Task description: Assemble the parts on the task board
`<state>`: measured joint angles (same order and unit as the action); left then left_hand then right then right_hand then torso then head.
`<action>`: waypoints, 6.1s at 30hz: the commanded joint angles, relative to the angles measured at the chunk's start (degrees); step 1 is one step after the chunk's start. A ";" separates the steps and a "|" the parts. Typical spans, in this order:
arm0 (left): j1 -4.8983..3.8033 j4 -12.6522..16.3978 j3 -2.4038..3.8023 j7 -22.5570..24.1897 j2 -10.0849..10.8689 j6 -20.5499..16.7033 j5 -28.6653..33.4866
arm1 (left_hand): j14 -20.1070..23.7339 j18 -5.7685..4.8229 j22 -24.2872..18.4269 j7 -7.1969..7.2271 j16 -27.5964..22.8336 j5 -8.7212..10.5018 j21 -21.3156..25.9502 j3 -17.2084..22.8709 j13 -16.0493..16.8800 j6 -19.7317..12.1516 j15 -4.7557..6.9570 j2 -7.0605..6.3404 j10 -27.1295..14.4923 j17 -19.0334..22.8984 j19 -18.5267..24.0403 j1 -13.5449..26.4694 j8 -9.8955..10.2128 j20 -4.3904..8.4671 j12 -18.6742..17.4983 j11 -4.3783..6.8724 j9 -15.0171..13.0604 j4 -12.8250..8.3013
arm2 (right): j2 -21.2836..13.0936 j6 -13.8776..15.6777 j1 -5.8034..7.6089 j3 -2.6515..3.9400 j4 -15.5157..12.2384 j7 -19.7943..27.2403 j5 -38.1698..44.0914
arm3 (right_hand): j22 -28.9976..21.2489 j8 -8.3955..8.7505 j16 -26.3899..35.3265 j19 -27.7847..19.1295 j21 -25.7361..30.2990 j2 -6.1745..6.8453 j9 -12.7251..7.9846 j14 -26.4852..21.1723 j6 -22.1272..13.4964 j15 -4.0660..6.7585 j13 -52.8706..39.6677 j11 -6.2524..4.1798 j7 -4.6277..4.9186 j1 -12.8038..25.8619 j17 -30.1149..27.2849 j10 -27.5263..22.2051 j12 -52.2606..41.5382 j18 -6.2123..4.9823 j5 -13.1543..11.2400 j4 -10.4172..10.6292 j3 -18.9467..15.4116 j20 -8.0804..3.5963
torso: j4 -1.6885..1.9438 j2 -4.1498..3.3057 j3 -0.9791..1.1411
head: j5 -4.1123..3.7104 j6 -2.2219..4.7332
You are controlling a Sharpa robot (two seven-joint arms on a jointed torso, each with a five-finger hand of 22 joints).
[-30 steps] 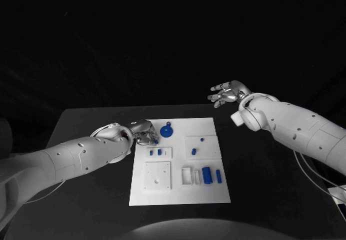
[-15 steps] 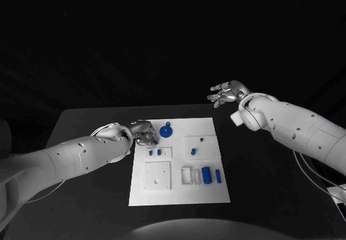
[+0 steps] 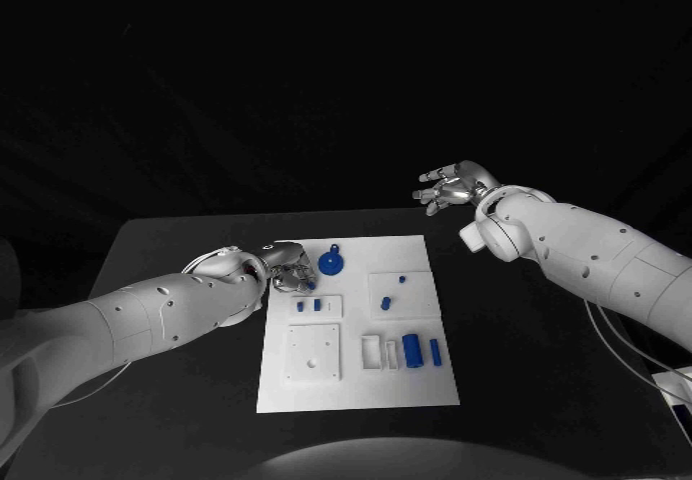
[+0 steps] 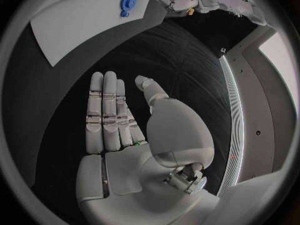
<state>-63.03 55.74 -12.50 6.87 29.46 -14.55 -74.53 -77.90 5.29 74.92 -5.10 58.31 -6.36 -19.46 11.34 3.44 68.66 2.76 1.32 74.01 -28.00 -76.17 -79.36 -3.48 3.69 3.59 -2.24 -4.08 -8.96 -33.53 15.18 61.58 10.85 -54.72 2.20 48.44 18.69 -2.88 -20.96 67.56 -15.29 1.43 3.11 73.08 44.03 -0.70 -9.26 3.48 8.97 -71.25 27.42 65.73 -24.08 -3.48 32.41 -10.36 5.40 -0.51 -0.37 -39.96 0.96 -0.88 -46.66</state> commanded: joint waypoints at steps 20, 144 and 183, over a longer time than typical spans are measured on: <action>0.10 0.26 -0.08 -2.63 -0.62 3.77 -5.97 | 1.33 0.19 0.95 0.31 -0.32 0.33 0.51 -0.30 0.03 1.10 -0.32 0.29 0.04 0.08 1.31 0.20 -0.26 -0.13 -0.19 0.12 -0.21 0.00 | -0.24 -0.93 -0.01 0.03 -0.13 0.08 -0.06 | -0.07 -0.21 0.21 0.23 -0.07 -0.10 0.04 -0.16 0.26 0.01 0.06 0.01 0.10 0.52 -0.06 0.13 0.07 0.26 0.19 -0.15 0.12 -0.01 | -0.03 0.00 0.09 | -0.08 -0.06; -5.13 17.03 9.02 9.64 11.55 1.88 62.21 | 19.99 0.07 -71.04 -3.62 -54.74 3.65 15.58 -13.25 -0.10 -10.77 -12.56 0.74 -17.91 24.49 20.05 5.05 -0.21 -12.87 -0.14 -7.77 0.43 6.08 | -0.78 5.29 -11.81 -5.00 -13.96 -15.92 55.09 | 28.30 -0.71 -14.85 4.86 -20.44 10.76 0.64 10.61 19.98 2.40 5.90 1.30 -1.95 -1.29 12.28 0.99 20.76 -5.68 -23.08 -0.86 31.49 -2.26 | 0.50 1.37 -0.01 | 1.86 1.12; -5.12 16.34 9.01 8.98 10.75 3.13 61.28 | 20.23 0.03 -71.07 -3.89 -54.77 3.63 15.64 -13.26 -0.10 -11.12 -12.65 1.17 -18.34 24.50 20.24 4.29 -0.20 -12.93 -0.15 -7.90 0.43 5.61 | 1.69 2.24 -12.09 -5.94 -9.74 -13.27 52.24 | 36.32 -0.75 -15.29 5.74 -15.44 8.34 0.74 10.45 22.72 2.93 5.86 0.31 -2.68 -0.63 12.81 4.61 20.74 -4.70 -25.99 -1.60 32.87 -2.87 | 0.46 1.38 -0.06 | 1.40 0.73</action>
<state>-68.08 72.07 -3.54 15.34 40.36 -12.30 -12.85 -57.84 4.45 3.93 -8.69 3.33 -2.83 -3.75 -1.95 3.32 57.72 -9.72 1.90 55.78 -3.45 -56.02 -74.87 -3.83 -9.11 3.37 -10.01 -3.72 -3.09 -32.14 19.07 49.89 5.18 -64.40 -11.88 101.41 54.96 -3.78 -35.93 72.90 -30.94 10.24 3.77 83.52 66.49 1.95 -3.41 3.77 6.26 -71.93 40.13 69.96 -3.42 -7.97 6.60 -11.79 38.42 -3.39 0.06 -38.59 0.92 0.60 -45.98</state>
